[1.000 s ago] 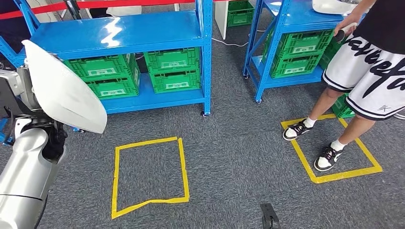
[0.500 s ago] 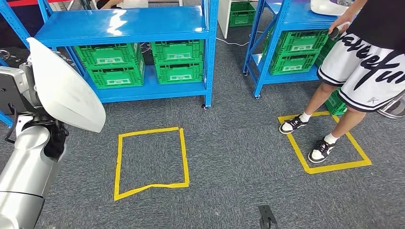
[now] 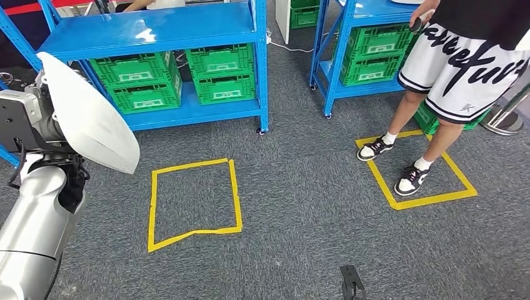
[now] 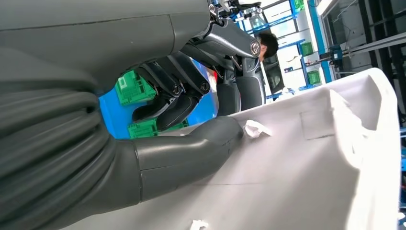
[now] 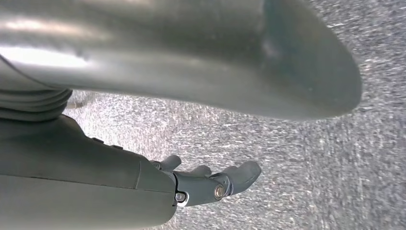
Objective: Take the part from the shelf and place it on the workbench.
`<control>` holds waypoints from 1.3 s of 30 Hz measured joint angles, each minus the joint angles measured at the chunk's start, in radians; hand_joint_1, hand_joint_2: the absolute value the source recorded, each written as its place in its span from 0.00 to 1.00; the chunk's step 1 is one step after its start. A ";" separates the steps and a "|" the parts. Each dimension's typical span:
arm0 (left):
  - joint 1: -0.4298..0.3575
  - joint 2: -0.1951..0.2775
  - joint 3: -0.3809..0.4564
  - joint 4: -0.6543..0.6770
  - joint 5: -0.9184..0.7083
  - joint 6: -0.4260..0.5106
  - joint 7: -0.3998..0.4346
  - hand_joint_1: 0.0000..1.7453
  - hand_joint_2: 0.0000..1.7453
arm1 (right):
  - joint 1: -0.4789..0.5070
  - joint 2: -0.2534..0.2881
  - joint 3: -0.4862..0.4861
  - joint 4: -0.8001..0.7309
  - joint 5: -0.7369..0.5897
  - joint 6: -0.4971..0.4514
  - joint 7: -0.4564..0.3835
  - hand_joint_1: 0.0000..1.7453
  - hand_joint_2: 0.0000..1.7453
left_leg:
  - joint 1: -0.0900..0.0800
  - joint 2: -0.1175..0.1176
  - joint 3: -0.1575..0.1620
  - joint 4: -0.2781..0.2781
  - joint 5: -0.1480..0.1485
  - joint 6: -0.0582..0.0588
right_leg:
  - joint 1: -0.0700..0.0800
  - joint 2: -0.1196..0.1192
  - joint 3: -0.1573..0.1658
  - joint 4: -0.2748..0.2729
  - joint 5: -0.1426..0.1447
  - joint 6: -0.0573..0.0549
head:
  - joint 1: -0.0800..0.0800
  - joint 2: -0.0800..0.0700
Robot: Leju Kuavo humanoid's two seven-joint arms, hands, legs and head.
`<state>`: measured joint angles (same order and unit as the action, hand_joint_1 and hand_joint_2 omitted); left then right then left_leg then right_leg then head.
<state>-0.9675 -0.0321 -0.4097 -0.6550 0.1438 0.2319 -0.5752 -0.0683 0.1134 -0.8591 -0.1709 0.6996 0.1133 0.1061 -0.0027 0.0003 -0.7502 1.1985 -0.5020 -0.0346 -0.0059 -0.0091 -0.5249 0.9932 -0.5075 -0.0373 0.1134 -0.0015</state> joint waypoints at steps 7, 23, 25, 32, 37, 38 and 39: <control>-0.005 0.001 0.000 0.011 -0.001 0.004 -0.004 1.00 1.00 | 0.001 0.002 0.000 0.000 0.003 0.000 -0.008 0.00 0.00 | -0.001 0.011 0.164 -0.151 0.034 0.009 | 0.001 -0.004 -0.044 0.019 0.025 0.016 | -0.001 0.000; -0.003 0.006 0.018 0.002 -0.032 0.008 -0.011 1.00 1.00 | 0.004 0.002 0.000 0.000 0.020 -0.003 -0.045 0.00 0.00 | 0.007 -0.085 0.116 -0.166 0.074 0.029 | -0.020 0.062 -0.050 0.058 0.000 0.057 | 0.000 0.000; -0.004 0.007 0.021 0.002 -0.035 0.008 -0.012 1.00 1.00 | 0.006 0.002 0.000 0.000 0.021 -0.002 -0.046 0.00 0.00 | 0.008 -0.101 0.108 -0.167 0.082 0.013 | -0.016 0.056 -0.051 0.050 0.002 0.045 | 0.000 0.000; -0.002 0.012 0.026 0.002 -0.039 0.006 -0.012 1.00 1.00 | 0.010 0.004 0.000 0.000 0.023 0.000 -0.049 0.00 0.00 | 0.009 -0.009 -0.009 0.088 -0.048 -0.016 | -0.016 -0.019 -0.058 0.040 0.018 0.014 | -0.015 0.000; 0.001 0.012 0.026 -0.002 -0.039 0.006 -0.012 1.00 1.00 | 0.011 0.004 0.000 0.000 0.024 0.000 -0.049 0.00 0.00 | -0.001 0.049 0.114 -0.104 0.035 0.005 | -0.008 -0.075 -0.056 0.042 0.016 0.018 | -0.019 0.000; 0.000 0.011 0.026 -0.005 -0.039 0.006 -0.012 1.00 1.00 | 0.010 0.004 0.000 0.000 0.024 0.000 -0.049 0.00 0.00 | -0.006 0.066 0.138 -0.149 0.044 0.013 | -0.006 -0.086 -0.055 0.042 0.016 0.021 | -0.020 0.000; -0.001 0.011 0.027 -0.006 -0.039 0.006 -0.012 1.00 1.00 | 0.010 0.004 0.000 0.000 0.024 0.000 -0.049 0.00 0.00 | -0.010 0.074 0.147 -0.170 0.045 0.021 | -0.003 -0.096 -0.054 0.041 0.015 0.026 | -0.021 0.000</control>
<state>-0.9683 -0.0207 -0.3830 -0.6613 0.1045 0.2380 -0.5873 -0.0580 0.1175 -0.8596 -0.1709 0.7239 0.1133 0.0568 -0.0126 0.0746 -0.6034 1.0287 -0.4569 -0.0132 -0.0089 -0.1049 -0.5789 1.0346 -0.4922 -0.0110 0.0928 -0.0015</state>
